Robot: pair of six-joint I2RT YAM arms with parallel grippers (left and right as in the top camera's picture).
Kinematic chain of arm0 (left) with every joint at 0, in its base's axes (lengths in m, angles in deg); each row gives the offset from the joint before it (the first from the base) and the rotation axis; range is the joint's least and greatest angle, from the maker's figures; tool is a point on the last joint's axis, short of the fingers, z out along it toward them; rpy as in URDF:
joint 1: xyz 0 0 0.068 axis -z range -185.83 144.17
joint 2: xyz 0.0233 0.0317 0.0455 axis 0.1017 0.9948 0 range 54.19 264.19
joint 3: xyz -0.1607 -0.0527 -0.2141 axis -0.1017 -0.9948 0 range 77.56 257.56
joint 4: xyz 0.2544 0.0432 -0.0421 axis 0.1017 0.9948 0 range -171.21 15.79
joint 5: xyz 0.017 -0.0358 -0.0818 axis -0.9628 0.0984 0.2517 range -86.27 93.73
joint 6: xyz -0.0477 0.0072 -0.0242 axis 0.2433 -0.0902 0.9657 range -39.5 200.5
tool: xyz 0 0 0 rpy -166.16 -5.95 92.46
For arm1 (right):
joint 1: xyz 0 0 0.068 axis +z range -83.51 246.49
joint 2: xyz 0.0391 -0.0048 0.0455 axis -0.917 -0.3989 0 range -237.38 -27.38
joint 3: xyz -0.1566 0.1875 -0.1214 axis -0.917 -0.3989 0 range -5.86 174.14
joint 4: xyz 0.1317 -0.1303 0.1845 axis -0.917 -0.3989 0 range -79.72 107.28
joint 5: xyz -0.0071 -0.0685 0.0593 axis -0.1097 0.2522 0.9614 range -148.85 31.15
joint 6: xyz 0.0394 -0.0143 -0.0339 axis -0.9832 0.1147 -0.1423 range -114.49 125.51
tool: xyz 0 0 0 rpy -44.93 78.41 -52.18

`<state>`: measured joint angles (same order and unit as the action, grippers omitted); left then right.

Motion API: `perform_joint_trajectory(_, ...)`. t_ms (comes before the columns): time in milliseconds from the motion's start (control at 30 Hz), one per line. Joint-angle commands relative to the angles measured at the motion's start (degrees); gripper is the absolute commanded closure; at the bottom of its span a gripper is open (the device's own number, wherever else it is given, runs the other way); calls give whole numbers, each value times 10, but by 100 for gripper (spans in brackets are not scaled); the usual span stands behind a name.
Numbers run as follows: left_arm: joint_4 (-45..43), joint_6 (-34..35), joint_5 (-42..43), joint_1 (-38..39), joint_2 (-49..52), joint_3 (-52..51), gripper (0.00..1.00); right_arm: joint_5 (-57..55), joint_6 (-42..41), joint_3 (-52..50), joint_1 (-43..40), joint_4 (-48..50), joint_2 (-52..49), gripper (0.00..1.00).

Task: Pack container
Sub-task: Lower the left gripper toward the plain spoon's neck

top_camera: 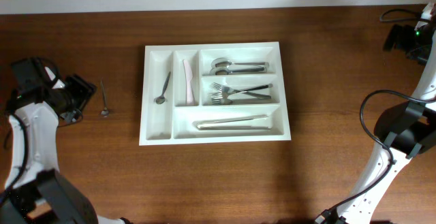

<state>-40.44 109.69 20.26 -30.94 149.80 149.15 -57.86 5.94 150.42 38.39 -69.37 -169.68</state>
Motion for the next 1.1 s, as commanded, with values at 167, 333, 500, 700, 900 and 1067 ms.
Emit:
perform_joint_trajectory(167, 6, -52, 3, 21, 43, 10, 36, 1, -1, -3, -4, 1, 22, 1)
perform_joint_trajectory(333, 17, -66, -22, 27, 59, 24, 36, 1, -1, -3, -4, 1, 22, 1)
perform_joint_trajectory(500, 60, -76, -91, 27, 86, 45, 36, 1, -1, -3, -4, 1, 22, 1)
perform_joint_trajectory(700, 65, -21, -81, 27, 111, 48, 36, 1, -1, -3, -4, 1, 22, 1)
perform_joint_trajectory(900, 64, 33, -57, 27, 127, 48, 36, 1, -1, -3, -4, 1, 22, 1)
perform_joint_trajectory(1067, 62, 58, -33, 27, 151, 48, 36, 1, -1, -3, -4, 1, 22, 1)
